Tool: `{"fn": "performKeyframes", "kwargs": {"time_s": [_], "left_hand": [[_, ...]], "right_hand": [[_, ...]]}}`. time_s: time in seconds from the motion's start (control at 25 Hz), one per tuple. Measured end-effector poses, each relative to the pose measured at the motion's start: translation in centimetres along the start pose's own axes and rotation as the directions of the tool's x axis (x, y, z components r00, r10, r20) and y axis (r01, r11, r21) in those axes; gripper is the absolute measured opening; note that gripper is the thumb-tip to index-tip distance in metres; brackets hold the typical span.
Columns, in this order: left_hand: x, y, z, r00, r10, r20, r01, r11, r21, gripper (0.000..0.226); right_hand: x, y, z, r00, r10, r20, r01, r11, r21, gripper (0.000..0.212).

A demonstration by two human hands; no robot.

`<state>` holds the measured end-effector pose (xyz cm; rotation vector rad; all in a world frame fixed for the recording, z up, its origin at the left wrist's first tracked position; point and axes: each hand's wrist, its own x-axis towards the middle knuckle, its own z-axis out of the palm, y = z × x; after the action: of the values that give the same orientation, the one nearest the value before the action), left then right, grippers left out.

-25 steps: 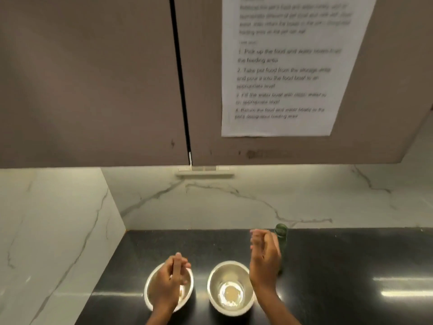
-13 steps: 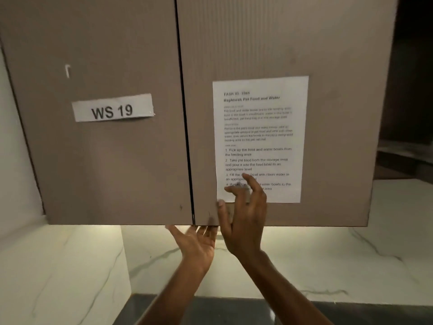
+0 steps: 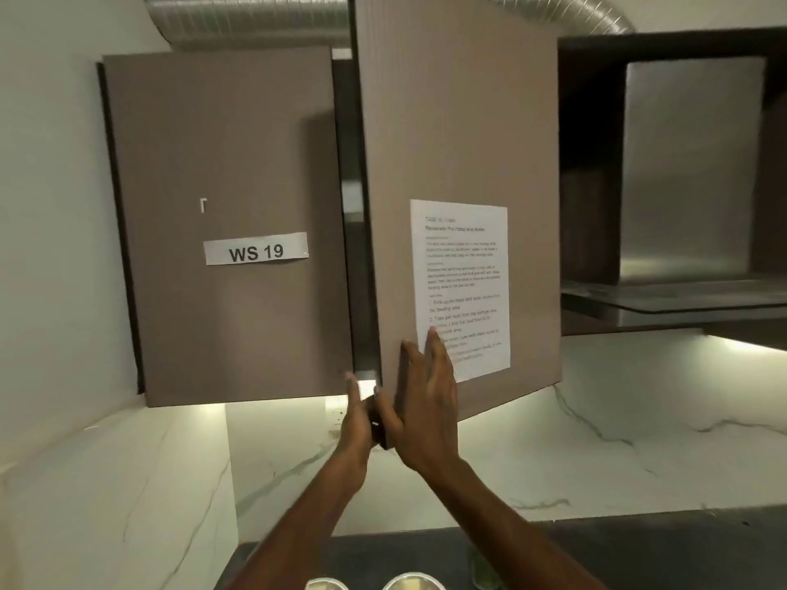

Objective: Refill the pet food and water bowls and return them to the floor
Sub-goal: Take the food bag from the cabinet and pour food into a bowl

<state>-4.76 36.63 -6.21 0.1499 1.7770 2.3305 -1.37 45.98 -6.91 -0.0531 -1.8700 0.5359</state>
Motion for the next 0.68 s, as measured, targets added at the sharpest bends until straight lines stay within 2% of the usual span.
{"fn": "performKeyframes", "kwargs": {"time_s": [0.08,0.12,0.16,0.24,0.32,0.4,0.48,0.56,0.68], "left_hand": [[-4.8,3.1,1.3,0.982,0.065,0.178,-0.106,0.968,0.229,0.108],[-7.6,5.2,2.6,0.954,0.122,0.273,-0.203,0.935,0.29,0.105],[-10.0,7.4,4.2,0.91,0.208,0.359,-0.331,0.885,0.327,0.092],[-14.1,12.4,7.9,0.791,0.412,0.453,-0.596,0.688,0.415,0.063],[-16.6,16.5,11.4,0.654,0.588,0.476,-0.753,0.441,0.489,0.057],[-17.3,18.5,14.7,0.582,0.678,0.449,-0.782,0.317,0.536,0.061],[-17.6,18.4,17.7,0.543,0.717,0.437,-0.791,0.261,0.554,0.074],[-19.4,17.1,21.4,0.516,0.716,0.47,-0.809,0.228,0.541,0.087],[-20.9,14.9,26.2,0.459,0.734,0.501,-0.833,0.159,0.53,0.092]], "right_hand": [[-2.3,-0.9,-3.0,0.998,0.048,-0.049,-0.049,0.999,-0.011,0.088],[-3.1,-1.1,-4.3,0.996,0.072,-0.059,-0.073,0.997,-0.011,0.089],[-3.7,-1.3,-5.5,0.994,0.097,-0.051,-0.098,0.995,-0.01,0.091],[-4.4,-1.6,-8.8,0.991,0.134,-0.021,-0.134,0.991,-0.013,0.096],[-4.8,-1.6,-11.7,0.987,0.158,0.022,-0.158,0.987,-0.016,0.101],[-5.2,-1.3,-14.9,0.981,0.192,0.042,-0.191,0.981,-0.011,0.1],[-5.9,-1.0,-17.4,0.965,0.26,0.028,-0.261,0.965,0.031,0.089],[-6.4,-0.3,-20.2,0.939,0.337,-0.064,-0.334,0.941,0.055,0.077],[-6.1,1.3,-23.9,0.869,0.441,-0.224,-0.441,0.896,0.052,0.065]]}}
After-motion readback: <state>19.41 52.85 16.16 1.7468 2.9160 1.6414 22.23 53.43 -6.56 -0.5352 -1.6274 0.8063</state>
